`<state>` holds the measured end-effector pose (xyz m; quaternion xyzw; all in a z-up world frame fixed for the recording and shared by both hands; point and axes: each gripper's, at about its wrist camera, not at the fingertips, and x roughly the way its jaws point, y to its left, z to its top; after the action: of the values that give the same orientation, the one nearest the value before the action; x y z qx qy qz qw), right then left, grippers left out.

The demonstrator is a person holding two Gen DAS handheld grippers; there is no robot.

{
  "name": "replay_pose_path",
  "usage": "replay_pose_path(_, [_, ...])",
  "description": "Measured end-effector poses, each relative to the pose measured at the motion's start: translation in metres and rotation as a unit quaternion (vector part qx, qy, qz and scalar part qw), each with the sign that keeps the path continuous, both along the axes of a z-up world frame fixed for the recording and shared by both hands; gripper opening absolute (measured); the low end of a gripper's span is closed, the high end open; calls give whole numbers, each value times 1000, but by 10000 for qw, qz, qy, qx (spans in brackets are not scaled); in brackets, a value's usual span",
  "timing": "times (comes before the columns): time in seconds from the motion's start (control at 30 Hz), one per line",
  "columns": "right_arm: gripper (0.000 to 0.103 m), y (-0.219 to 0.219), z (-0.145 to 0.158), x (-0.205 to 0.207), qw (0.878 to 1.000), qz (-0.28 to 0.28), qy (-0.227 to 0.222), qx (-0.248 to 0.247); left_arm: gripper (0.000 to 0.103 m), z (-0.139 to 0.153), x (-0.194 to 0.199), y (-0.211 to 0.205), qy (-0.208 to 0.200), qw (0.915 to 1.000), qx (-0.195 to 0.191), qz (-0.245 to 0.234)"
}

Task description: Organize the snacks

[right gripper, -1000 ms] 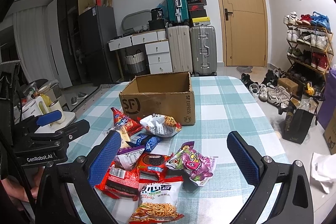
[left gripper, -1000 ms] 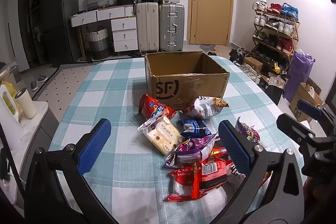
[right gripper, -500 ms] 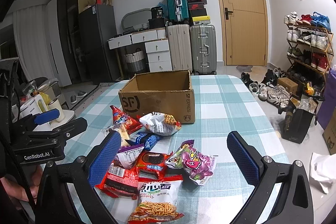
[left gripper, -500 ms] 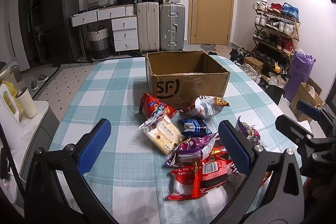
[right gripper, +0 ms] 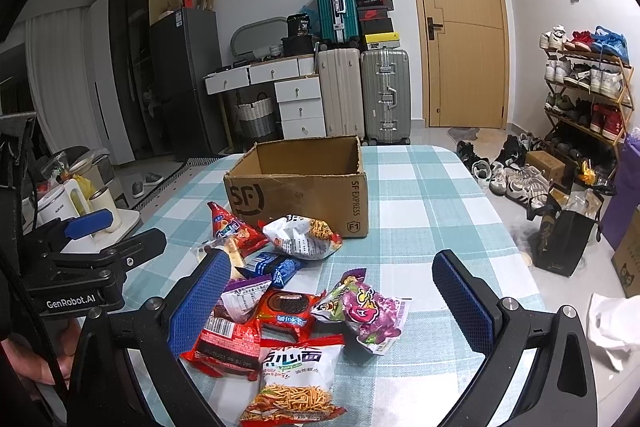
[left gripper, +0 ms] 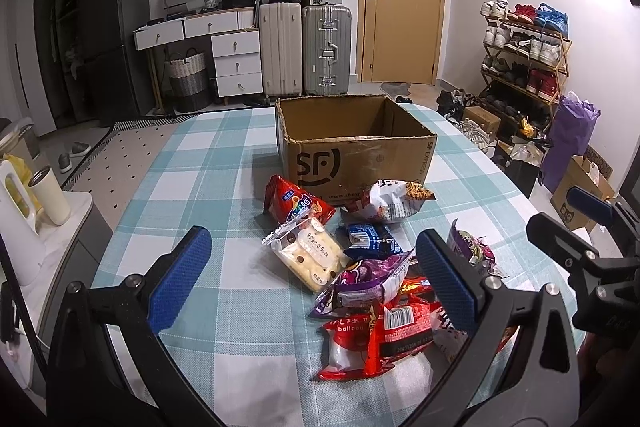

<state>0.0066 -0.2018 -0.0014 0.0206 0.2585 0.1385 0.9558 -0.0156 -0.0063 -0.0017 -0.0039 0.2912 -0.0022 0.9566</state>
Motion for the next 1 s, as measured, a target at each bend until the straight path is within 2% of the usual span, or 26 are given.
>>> replay_pose_path(0.6, [103,-5,1,-3,10000,57,11,-39,102,-4,-2,-4,25,10000,4,-12])
replay_pose_path(1.0, [103,-5,-16,-8,9996,172,234,13,102,-12,-4,-8,90,10000,-12,-12])
